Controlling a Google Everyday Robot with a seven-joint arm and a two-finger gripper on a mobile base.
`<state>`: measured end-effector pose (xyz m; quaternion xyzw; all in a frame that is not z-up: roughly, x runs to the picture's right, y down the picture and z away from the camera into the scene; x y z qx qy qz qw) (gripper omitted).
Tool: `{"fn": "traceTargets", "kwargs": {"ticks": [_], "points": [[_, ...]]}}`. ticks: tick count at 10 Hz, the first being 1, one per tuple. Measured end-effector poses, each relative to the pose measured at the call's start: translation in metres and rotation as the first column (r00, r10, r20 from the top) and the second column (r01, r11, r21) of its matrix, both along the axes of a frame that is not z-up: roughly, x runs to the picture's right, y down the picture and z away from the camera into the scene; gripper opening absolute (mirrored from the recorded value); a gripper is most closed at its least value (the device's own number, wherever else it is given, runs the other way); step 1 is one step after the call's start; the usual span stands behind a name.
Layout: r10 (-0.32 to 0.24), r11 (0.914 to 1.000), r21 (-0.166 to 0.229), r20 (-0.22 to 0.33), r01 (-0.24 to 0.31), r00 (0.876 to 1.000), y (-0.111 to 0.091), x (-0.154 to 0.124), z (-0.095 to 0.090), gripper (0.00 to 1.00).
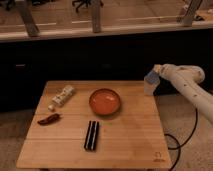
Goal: Place the white sponge in the ceramic cup
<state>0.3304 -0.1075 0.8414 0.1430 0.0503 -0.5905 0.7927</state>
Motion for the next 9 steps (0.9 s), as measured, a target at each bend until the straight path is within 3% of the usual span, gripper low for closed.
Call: {"fn": "traceTargets", "kwargs": {"ticks": [6, 7, 9], "points": [[-0.003, 1.0, -0.006, 0.005, 0.003, 1.0, 0.0004, -0.001, -0.0001, 0.71], [-0.002, 1.0, -0.005, 0.004, 0.002, 1.0, 0.0, -0.0013, -0.0003, 0.77], [-0.002, 1.0, -0.003, 0.002, 0.002, 1.0, -0.0005, -0.0016, -0.0009, 0.8]]}}
